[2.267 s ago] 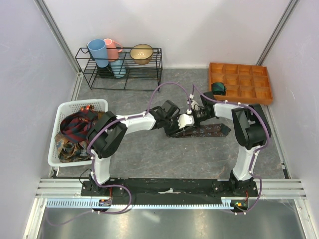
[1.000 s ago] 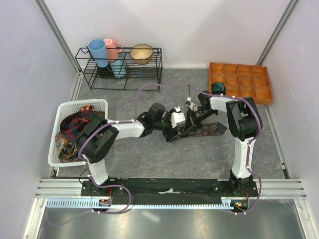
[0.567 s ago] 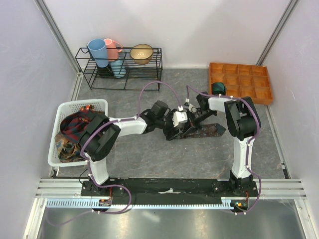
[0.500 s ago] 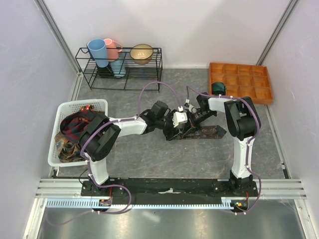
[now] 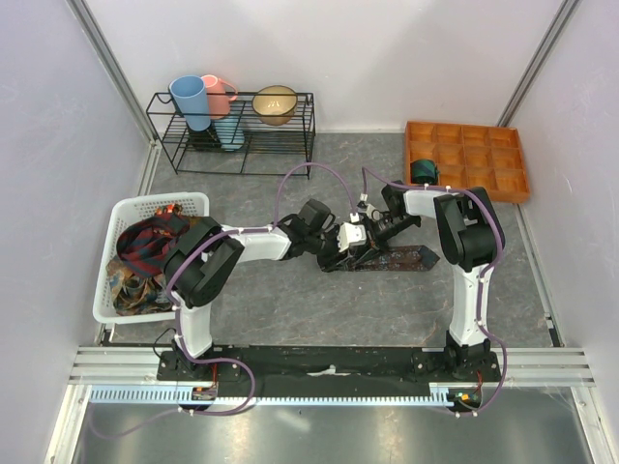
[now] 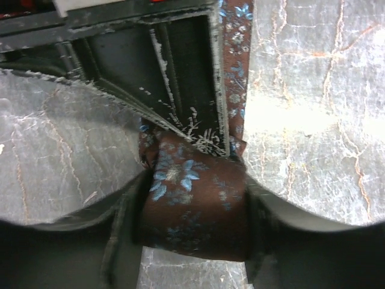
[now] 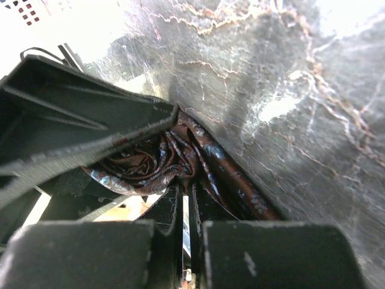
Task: Roll the ties
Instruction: Roll the tie at the center of the board.
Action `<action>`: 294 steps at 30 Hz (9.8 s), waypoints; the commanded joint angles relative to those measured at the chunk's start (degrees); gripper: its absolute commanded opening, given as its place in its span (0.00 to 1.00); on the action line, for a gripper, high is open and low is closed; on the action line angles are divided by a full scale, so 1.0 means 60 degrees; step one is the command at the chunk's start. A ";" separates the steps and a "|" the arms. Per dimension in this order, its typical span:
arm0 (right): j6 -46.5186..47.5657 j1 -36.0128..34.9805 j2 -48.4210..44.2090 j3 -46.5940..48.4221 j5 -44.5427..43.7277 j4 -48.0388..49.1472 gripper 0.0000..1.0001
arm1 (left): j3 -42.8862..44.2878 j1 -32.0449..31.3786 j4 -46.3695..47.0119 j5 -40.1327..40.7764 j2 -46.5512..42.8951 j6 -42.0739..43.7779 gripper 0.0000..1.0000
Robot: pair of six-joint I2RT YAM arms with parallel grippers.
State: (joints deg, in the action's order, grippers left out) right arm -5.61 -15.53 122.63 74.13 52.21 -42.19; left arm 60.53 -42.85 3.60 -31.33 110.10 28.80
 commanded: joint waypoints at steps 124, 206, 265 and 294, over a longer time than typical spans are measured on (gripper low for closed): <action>-0.1451 0.0772 -0.2303 -0.0766 0.0058 0.1948 0.57 | 0.2406 -0.0373 -0.4100 0.1809 0.1131 0.1470 0.05; 0.0715 0.1475 -0.2258 -0.0693 -0.0002 -0.0321 0.54 | 0.1878 -0.0505 -0.3294 0.2116 0.0882 0.0503 0.10; 0.0436 0.1036 -0.0707 -0.0416 -0.5126 0.0002 0.00 | 0.3652 -0.0842 -0.2240 0.0461 0.1601 0.0518 0.77; 0.0964 0.1782 -0.2523 -0.0694 -0.1042 -0.0177 0.39 | 0.2494 -0.0563 -0.3514 -0.0183 0.1131 0.0504 0.07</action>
State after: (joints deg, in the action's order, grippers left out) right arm -1.39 -5.28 110.43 70.39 40.75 -46.26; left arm 77.23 -46.30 -11.57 -32.18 117.49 31.46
